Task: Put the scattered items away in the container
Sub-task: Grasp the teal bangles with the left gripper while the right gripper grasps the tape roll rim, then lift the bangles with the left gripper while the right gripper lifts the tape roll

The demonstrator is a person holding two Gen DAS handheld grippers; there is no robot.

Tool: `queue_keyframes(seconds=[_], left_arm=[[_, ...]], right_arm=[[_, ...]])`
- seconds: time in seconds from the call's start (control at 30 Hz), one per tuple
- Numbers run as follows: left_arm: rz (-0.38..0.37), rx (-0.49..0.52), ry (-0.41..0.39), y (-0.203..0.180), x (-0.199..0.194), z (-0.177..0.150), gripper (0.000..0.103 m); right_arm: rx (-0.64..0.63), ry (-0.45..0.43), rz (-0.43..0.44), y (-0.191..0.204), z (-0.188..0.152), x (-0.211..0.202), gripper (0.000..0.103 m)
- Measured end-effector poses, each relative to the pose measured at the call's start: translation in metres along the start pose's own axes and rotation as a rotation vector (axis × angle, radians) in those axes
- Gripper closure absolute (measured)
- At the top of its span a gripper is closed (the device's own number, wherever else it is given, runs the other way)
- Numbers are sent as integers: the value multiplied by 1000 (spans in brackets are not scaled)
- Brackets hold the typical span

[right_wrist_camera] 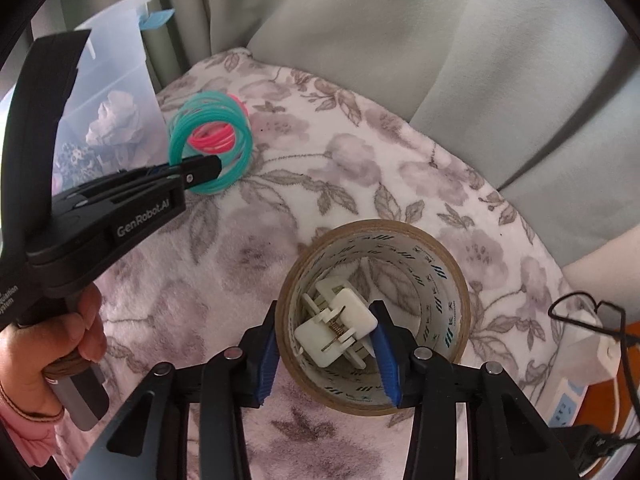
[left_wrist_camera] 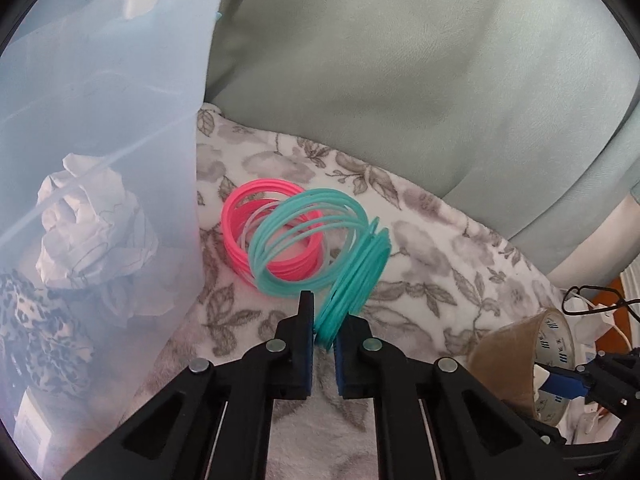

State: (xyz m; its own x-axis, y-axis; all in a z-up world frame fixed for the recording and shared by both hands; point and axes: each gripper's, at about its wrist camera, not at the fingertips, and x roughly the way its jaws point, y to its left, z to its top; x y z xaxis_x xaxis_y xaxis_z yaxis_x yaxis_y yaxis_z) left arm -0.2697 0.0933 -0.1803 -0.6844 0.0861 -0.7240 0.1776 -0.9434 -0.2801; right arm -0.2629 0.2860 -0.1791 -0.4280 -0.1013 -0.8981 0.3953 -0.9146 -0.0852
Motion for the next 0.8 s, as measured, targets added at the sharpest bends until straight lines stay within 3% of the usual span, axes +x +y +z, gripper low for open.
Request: queue_keyframes(seconds=[0.2, 0.53, 0.67, 0.73, 0.8], left_arm=[[-42, 15, 16, -6, -9, -5, 96], [-82, 56, -24, -17, -41, -1, 97], [-107, 64, -45, -19, -61, 2, 97], [-118, 75, -60, -22, -73, 4, 97], [-131, 86, -73, -25, -85, 7, 97]], right_arm=[[109, -37, 62, -10, -11, -15, 60], [291, -106, 153, -21, -36, -38, 61], [381, -145, 203, -27, -51, -50, 71], [453, -160, 263, -33, -61, -51, 84], [521, -175, 301, -37, -70, -51, 89]])
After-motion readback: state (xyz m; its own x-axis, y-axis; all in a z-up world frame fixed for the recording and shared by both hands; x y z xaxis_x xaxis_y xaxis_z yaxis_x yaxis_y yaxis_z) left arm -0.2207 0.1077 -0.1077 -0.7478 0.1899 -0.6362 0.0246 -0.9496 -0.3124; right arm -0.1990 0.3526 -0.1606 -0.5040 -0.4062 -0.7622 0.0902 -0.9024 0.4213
